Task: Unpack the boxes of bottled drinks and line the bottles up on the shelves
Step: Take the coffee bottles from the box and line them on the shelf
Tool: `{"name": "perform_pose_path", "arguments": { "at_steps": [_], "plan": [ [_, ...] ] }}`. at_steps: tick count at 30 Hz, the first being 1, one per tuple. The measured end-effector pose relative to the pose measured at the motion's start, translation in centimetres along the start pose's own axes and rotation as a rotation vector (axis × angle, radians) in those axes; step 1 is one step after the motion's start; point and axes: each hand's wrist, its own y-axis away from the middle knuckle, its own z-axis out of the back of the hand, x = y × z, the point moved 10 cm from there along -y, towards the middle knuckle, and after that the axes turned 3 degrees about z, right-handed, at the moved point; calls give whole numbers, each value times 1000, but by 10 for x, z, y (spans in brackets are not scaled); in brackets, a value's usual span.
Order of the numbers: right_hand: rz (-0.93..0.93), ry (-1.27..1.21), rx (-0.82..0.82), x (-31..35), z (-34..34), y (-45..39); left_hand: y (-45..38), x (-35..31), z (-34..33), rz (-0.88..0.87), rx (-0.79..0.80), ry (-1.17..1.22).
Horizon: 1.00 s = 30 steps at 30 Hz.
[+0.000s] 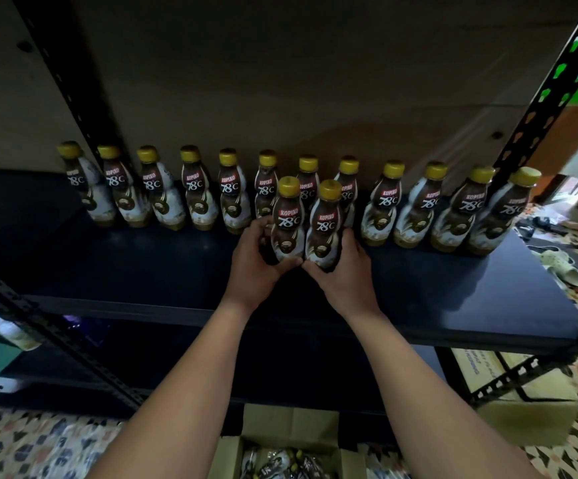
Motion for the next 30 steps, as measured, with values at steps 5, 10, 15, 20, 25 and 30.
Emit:
{"name": "perform_pose_path", "arguments": {
  "at_steps": [5, 10, 15, 20, 25, 30],
  "plan": [
    [-13, 9, 12, -1, -2, 0, -1, 3, 0, -4, -4, -15],
    [6, 24, 12, 0, -2, -1, -2, 7, 0, -10, -12, -30],
    [-5, 23, 10, -2, -2, -2, -2, 5, 1, 1, -15, -15],
    [-4, -3, 14, -3, -3, -1, -1, 3, 1, 7, -11, -8],
    [17, -2, -21, 3, 5, 2, 1, -1, 6, 14, -26, 22],
    [-62, 59, -17, 6, 16, 18, 27, -9, 23, 97, -210, 72]
  ]
}}
